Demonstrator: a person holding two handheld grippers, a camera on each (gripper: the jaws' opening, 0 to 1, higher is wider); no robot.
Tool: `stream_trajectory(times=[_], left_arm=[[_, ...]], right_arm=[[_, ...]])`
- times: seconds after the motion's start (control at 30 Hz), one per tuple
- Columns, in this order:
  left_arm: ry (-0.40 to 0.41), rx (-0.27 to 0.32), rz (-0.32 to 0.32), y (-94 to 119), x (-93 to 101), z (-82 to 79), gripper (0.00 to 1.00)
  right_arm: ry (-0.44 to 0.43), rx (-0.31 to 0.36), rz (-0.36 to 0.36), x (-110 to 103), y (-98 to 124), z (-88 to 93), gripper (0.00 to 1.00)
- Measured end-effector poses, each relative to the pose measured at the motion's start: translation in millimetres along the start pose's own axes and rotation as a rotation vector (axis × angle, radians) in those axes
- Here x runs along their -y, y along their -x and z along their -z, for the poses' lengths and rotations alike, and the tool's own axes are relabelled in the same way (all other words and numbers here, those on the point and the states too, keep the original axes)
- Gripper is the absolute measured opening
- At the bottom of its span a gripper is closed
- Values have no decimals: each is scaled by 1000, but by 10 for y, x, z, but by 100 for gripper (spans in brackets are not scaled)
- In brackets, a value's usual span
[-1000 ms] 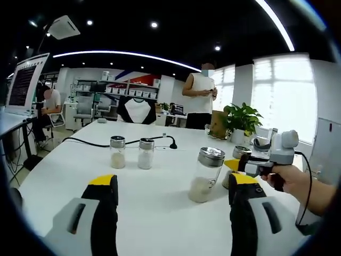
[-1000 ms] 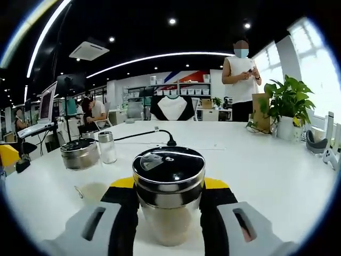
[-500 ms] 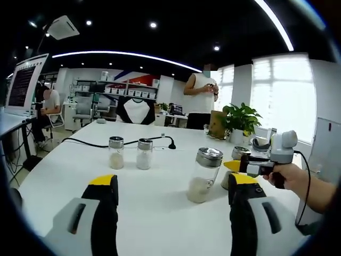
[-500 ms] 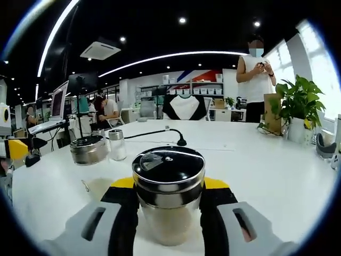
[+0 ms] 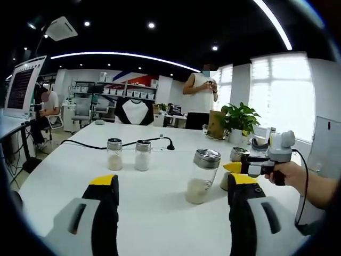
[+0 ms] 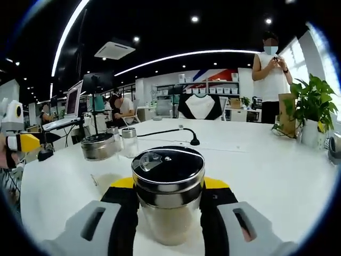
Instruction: Rotate the seasoning bottle until the label or dispensing opening points toward the visible target arrow and the bottle remains upright within the marked orientation range
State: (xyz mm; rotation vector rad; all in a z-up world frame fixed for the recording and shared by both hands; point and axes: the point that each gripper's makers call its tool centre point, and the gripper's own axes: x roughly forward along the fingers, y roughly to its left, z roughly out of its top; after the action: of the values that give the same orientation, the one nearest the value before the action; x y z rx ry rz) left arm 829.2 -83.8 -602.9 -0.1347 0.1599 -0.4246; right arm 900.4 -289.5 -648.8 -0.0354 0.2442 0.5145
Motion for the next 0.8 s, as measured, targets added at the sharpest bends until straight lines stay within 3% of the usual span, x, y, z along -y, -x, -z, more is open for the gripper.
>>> stream_trajectory(times=[0.27, 0.8], left_arm=[[16, 10, 16, -4, 20, -38, 89], [-46, -8, 30, -20, 71, -37, 90]], right_arm=[[20, 6, -124, -55, 1, -1, 43], [67, -7, -344, -162, 15, 9, 43]])
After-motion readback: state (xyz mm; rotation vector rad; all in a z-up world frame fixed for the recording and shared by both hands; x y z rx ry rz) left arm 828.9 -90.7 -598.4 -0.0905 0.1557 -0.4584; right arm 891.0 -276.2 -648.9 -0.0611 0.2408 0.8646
